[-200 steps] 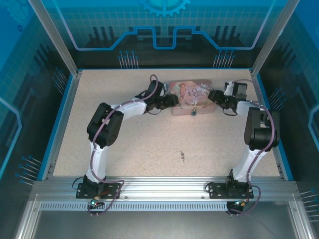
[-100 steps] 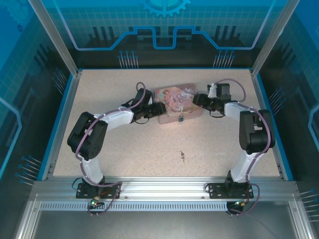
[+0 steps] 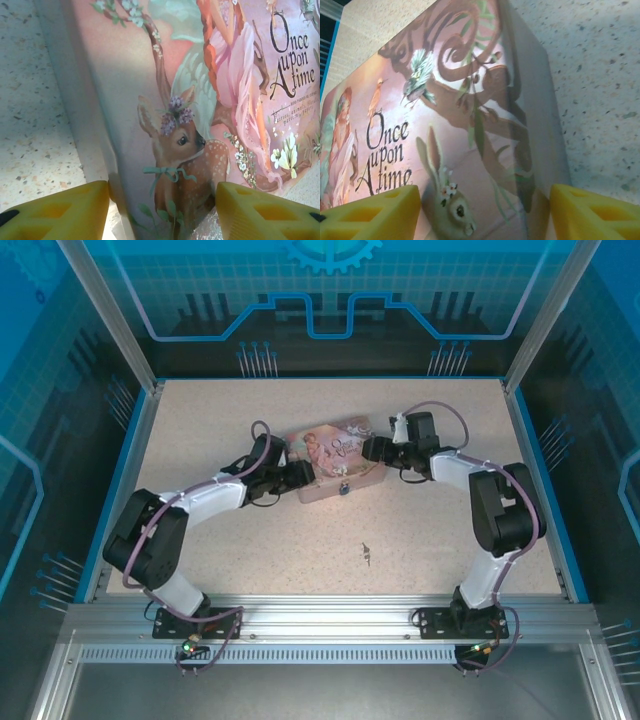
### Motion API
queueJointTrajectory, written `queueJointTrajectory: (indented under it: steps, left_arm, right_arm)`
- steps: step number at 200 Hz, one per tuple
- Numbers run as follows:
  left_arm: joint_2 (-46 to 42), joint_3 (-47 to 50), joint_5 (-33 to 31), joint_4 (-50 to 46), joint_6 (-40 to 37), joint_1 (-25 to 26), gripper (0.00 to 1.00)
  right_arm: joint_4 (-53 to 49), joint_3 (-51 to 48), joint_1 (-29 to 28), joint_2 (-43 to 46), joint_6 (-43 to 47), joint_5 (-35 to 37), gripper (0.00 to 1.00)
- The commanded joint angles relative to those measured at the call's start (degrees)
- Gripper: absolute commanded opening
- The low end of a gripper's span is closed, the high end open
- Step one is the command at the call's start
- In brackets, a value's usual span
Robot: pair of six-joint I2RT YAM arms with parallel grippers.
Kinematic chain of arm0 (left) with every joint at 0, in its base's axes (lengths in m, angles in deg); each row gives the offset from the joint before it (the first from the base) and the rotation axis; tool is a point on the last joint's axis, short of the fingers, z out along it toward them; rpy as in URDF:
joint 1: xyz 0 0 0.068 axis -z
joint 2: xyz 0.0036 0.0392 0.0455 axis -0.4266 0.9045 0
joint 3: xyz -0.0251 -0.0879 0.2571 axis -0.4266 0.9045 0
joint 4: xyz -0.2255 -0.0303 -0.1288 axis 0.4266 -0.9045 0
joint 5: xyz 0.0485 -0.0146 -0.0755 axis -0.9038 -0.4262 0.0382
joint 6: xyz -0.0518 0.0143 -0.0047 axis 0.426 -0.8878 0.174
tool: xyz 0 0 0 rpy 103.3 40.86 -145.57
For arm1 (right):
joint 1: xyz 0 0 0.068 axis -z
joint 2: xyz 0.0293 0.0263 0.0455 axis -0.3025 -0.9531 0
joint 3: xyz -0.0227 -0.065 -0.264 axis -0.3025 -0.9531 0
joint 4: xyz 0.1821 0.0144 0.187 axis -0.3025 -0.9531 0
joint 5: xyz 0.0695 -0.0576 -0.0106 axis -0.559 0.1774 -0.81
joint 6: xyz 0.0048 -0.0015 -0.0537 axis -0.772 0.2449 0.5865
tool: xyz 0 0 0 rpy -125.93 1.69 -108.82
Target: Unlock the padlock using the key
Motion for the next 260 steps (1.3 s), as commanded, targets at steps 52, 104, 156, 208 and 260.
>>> queueJointTrajectory:
  steps: [52,104,156,208,260]
  left_arm:
    - [-8.0,1.2,-1.7,-2.2,-2.3,-2.5,0.83]
    - [-17.5,1.9,-5.8,-7.1,-5.7,-5.5,0.95]
    - [-26.4,3.0,-6.6,-8.1,-7.5,-7.7,0.99]
    - [-28.9,3.2,-5.7,-7.3,-6.7,-8.1,0.99]
    - [-27.6,4.2,-4.4,-4.7,-5.2,-8.1,0.99]
  right_arm:
    - [-7.9,5.0,-1.0,3.7,4.0,5.1,1.00]
    - [-13.6,6.4,1.5,10.0,7.2,10.1,1.00]
    - [-20.1,-0.2,1.3,24.0,8.2,13.3,1.00]
    - [-31.4,-6.8,-4.8,38.5,5.4,17.8,1.00]
    - [-43.1,-14.7,-16.3,49.7,-3.3,24.3,1.00]
